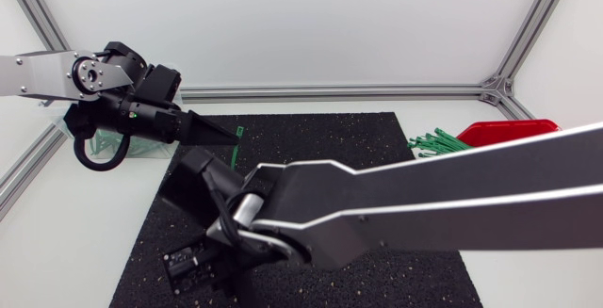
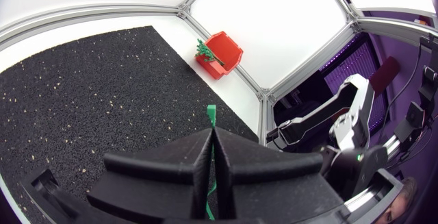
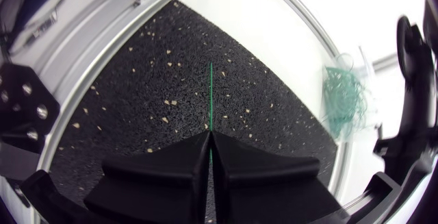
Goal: Take a green cable tie from the red box, thread the tail through the head to close it, then place it in the transparent bin on the left.
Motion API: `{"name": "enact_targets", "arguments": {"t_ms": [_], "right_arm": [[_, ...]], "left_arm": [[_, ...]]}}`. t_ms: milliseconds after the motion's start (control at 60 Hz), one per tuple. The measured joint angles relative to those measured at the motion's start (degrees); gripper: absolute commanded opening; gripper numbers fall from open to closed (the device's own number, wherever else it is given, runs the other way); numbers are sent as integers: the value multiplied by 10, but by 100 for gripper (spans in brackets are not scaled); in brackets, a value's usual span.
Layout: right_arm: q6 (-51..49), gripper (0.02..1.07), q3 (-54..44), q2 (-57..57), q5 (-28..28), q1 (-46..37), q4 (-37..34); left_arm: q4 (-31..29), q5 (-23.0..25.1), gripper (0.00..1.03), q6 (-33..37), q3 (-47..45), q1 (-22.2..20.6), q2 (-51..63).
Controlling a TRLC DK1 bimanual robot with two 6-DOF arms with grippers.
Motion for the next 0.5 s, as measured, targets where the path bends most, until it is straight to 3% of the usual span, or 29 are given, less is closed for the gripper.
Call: {"name": "enact_targets", "arguments": {"t_ms": [217, 367, 500], "right_arm": [[200, 8, 100, -1, -214, -109, -204], [323, 8, 116, -2, -314, -140, -280], [426, 8, 130, -9, -382, -168, -336]], "left_arm": [[-3, -14, 3, -3, -4, -27, -38], [4, -29, 3, -15, -16, -41, -73], [88, -57, 3, -71, -56, -58, -112]]}}
